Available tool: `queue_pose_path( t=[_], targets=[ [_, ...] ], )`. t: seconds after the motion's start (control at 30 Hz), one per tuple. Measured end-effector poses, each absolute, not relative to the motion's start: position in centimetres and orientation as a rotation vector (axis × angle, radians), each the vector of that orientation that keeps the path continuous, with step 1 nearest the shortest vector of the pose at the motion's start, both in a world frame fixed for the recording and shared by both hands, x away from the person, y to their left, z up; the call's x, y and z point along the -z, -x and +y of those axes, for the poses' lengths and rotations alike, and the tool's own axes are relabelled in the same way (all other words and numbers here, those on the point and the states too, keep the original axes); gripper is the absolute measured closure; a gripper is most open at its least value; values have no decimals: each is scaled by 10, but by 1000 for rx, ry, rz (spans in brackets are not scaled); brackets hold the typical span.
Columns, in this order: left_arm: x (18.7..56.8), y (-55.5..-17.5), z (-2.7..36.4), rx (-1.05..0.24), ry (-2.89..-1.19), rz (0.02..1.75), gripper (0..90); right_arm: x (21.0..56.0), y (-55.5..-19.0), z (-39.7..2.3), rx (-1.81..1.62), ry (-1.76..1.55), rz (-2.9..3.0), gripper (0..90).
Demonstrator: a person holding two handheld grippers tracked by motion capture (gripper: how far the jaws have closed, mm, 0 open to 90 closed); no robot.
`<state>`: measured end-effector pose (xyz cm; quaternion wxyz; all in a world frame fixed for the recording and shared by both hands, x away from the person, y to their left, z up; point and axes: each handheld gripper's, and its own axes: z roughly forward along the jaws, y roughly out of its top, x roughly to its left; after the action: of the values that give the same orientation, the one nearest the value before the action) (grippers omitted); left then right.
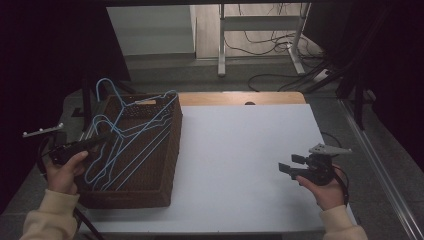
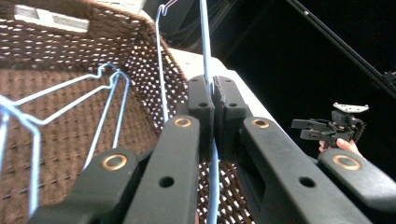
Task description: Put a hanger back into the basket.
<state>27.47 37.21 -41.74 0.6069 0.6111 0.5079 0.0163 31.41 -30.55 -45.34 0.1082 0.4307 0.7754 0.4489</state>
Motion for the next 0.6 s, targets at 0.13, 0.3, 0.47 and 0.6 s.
queue_pose_path(
  t=[0.13,0.3,0.47,0.6],
  targets=[
    [422,-274,377,-34,-1409,1192,864,455,-315,-305,-1320,-1270,2282,301],
    [425,-278,373,-27,-1424,1197,865,457,-317,-305,-1313,-1272,2290,301],
    [429,-283,369,-19,-1441,1201,864,457,-316,-307,-1312,-1273,2287,301],
    [435,-287,365,-17,-1469,1226,863,456,-315,-308,-1314,-1278,2277,301]
  ],
)
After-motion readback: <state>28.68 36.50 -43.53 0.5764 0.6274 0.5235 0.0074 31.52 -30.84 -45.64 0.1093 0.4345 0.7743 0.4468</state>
